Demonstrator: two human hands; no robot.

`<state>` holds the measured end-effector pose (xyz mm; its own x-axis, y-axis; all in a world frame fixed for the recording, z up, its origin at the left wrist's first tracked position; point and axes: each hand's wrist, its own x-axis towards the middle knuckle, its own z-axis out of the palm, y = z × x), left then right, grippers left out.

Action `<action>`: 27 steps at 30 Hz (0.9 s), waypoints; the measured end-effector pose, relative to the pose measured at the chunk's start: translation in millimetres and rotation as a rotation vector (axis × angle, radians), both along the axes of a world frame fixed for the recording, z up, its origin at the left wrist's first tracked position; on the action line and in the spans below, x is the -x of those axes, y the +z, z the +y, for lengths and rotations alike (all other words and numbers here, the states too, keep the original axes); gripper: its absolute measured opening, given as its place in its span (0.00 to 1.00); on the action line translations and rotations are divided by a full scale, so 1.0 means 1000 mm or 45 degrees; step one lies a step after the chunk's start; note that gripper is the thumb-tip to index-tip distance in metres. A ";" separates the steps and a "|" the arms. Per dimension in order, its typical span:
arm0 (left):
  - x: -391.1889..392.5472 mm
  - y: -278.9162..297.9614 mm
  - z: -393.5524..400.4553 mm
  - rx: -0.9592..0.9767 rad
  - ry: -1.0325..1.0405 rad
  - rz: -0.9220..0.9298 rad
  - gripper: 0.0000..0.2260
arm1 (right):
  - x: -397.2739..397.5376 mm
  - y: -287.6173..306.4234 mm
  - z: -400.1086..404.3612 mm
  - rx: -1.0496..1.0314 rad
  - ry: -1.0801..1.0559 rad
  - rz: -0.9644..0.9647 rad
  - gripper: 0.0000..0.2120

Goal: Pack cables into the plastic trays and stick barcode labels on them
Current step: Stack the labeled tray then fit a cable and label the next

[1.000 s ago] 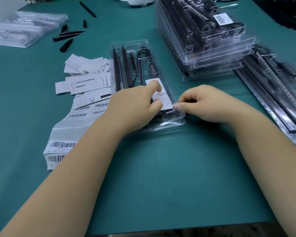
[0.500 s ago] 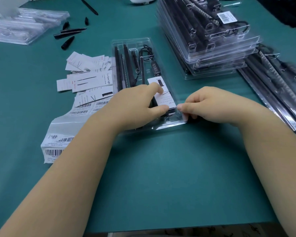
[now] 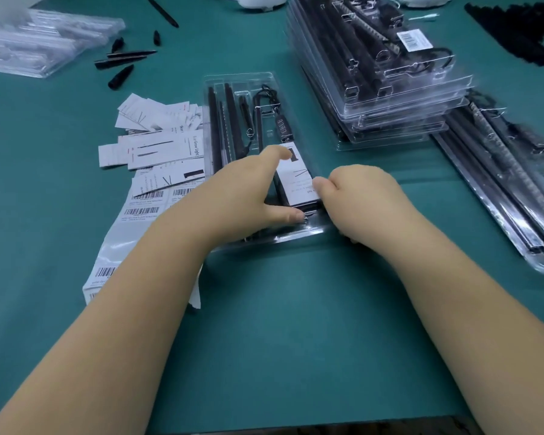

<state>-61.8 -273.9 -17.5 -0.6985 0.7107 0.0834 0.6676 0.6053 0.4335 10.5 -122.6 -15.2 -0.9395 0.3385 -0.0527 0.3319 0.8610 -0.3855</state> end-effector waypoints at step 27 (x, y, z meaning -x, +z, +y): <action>0.042 0.009 -0.028 -1.206 0.903 -1.149 0.10 | -0.006 -0.006 0.012 0.577 -0.084 0.670 0.10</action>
